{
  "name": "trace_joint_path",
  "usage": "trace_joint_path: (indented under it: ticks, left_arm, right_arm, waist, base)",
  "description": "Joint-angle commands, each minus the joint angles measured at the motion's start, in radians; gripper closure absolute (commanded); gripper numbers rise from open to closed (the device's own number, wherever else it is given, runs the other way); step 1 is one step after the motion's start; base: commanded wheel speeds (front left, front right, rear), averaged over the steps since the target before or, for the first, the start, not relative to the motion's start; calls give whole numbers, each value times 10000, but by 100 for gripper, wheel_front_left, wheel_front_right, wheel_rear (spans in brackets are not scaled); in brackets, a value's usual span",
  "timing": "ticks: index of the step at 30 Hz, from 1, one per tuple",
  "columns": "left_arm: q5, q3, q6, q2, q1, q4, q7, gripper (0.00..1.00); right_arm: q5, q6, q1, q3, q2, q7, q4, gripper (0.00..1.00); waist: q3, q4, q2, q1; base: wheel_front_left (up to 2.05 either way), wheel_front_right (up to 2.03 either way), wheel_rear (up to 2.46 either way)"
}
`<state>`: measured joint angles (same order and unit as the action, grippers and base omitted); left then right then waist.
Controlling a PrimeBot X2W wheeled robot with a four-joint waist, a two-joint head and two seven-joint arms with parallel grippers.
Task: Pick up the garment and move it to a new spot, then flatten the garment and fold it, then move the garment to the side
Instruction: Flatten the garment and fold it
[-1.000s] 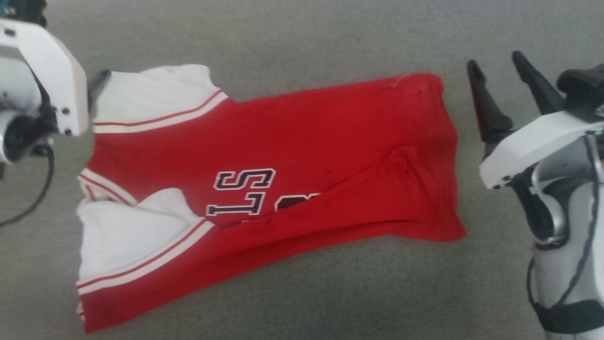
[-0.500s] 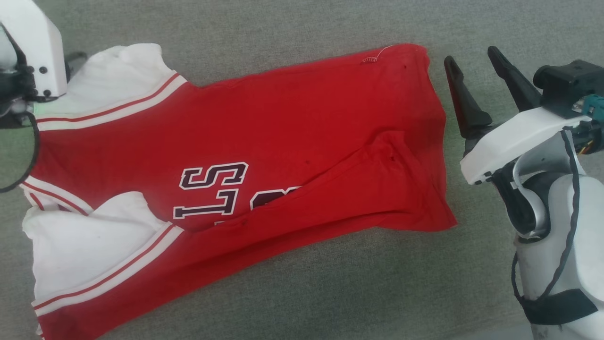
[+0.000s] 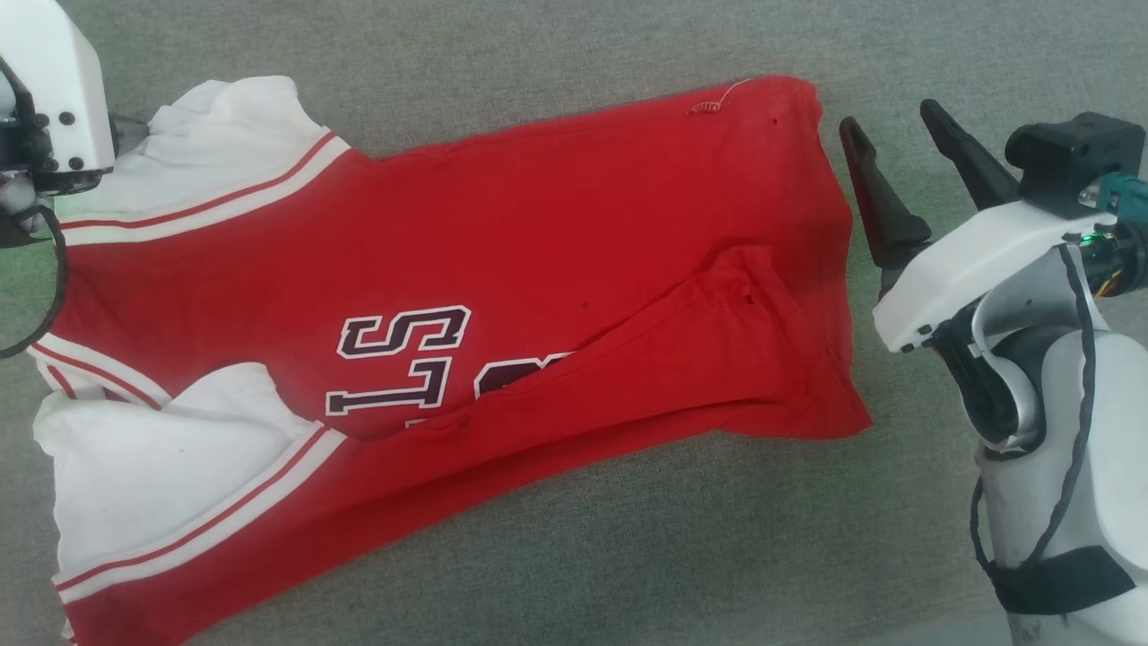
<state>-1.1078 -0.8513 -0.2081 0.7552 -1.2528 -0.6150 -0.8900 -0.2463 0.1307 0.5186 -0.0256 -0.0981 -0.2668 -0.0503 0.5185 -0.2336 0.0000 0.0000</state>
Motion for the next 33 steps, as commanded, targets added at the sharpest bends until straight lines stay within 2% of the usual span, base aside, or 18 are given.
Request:
trace_joint_path:
  ticks: [1, 2, 8, 12, 21, 26, 27, 28, 33]
  left_arm:
    - [-98, -138, -95, -102, 383, -42, -220, 0]
    - [-217, -113, -117, -133, 486, 46, -288, 100]
    - [-210, -76, -7, -97, 535, 283, -59, 100]
    - [-123, -92, 68, -240, 393, 400, 117, 100]
    - [-56, -122, 191, -713, 168, 354, 440, 100]
    - [-43, -105, 282, -941, 109, 213, 664, 100]
    - [-32, -113, 325, -985, 96, 176, 735, 100]
    - [-17, -93, 360, -1029, 77, 142, 826, 100]
    - [27, 64, 611, -1200, -122, -64, 1405, 100]
  right_arm:
    - [-62, 1, 132, 14, 28, -74, 9, 0]
    - [-97, 2, 184, -33, 40, -221, 15, 0]
    - [-194, 2, 713, -170, 53, -1093, -147, 0]
    - [-295, 2, 1397, -330, -42, -2041, -682, 0]
    - [-355, 1, 3026, -586, -257, -4620, -2750, 0]
    - [-388, 2, 3591, -923, -311, -5566, -3775, 0]
    - [-426, 2, 3655, -912, -342, -5673, -3942, 69]
    - [-344, 2, 3729, -929, -424, -5729, -4079, 100]
    - [-408, -2, 3873, -1032, -738, -5545, -4268, 100]
  waist:
    - [17, -8, 0, 0]
    - [53, -17, 0, 0]
    - [144, 26, 0, 0]
    - [205, 162, 0, 0]
    - [299, 610, 0, 0]
    - [309, 802, 0, 0]
    - [303, 838, 0, 0]
    - [297, 883, 0, 0]
    - [122, 1093, 0, 0]
  base:
    - [0, 0, 0]
    - [0, 0, 0]
    - [0, 0, 0]
    - [0, 0, 0]
    - [0, 0, 0]
    - [0, 0, 0]
    - [0, 0, 0]
    - [0, 0, 0]
    - [0, 0, 0]
